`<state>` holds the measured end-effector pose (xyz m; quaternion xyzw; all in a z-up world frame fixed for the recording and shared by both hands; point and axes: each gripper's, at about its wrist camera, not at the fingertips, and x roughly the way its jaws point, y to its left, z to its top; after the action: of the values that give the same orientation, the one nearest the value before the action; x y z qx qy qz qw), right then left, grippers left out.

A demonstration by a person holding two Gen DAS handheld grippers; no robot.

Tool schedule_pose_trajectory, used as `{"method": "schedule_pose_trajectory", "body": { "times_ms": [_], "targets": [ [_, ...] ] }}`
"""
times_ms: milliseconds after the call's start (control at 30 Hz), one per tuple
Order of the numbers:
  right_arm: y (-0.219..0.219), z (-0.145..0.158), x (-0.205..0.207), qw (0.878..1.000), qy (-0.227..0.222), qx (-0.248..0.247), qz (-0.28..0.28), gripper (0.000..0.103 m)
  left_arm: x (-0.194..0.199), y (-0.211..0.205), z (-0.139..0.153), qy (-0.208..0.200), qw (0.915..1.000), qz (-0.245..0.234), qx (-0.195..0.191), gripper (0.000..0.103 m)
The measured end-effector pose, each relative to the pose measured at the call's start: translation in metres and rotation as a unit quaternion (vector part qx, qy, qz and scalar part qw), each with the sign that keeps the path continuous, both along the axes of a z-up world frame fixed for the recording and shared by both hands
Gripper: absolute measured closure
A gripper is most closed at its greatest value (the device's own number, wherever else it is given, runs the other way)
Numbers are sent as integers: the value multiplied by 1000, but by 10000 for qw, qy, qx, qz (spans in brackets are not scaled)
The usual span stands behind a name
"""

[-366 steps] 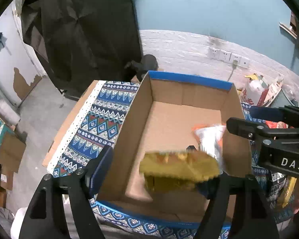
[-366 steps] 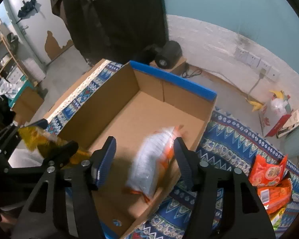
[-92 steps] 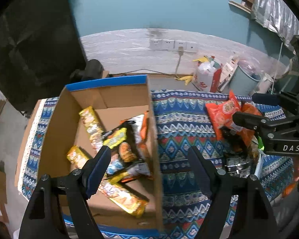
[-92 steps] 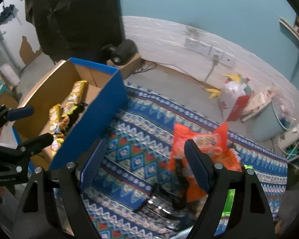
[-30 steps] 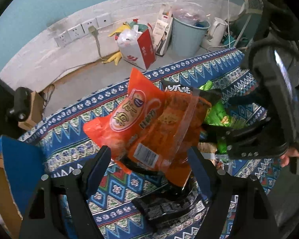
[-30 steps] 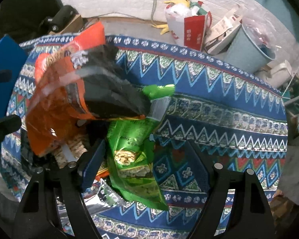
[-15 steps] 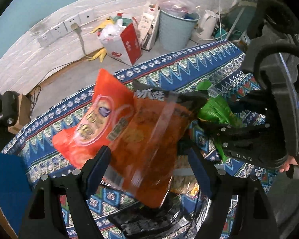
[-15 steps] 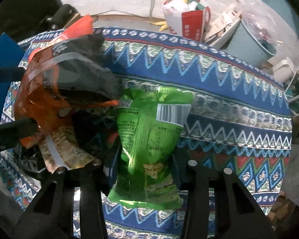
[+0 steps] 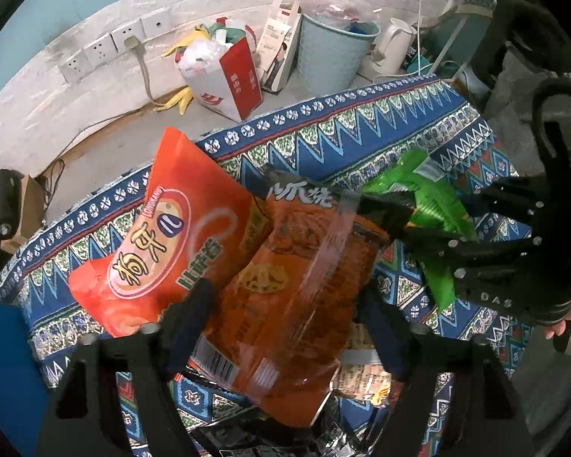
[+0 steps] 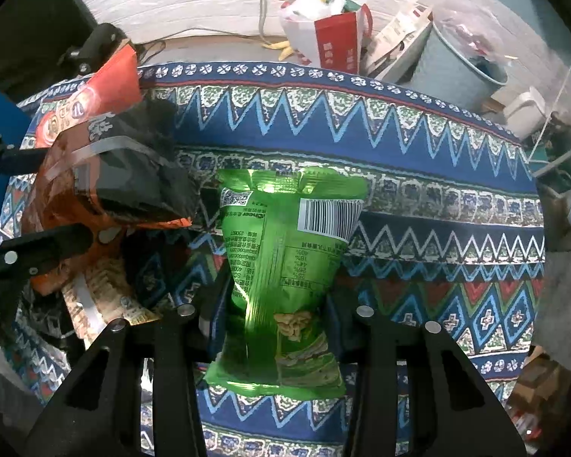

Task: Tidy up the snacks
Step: 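Grasp the green snack bag with the right tool while the left tool grasps the orange-brown bag, then lift both held bags and carry them over the cardboard box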

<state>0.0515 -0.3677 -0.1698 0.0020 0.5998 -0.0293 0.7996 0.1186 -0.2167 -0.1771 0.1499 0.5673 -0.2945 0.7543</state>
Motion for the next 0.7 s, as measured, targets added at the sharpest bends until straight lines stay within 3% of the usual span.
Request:
{"method": "schedule_pose_trajectory", "body": {
  "times_ms": [233,700],
  "targets": [
    [-3,6,-5,9999,-81,-140,-50,63,-9,-2,6,-199,9997,-20,112,64],
    [12,46,-14,9982,-572,-185,27,64,-25,12,46,-478,9982,173,-302,68]
  ]
}}
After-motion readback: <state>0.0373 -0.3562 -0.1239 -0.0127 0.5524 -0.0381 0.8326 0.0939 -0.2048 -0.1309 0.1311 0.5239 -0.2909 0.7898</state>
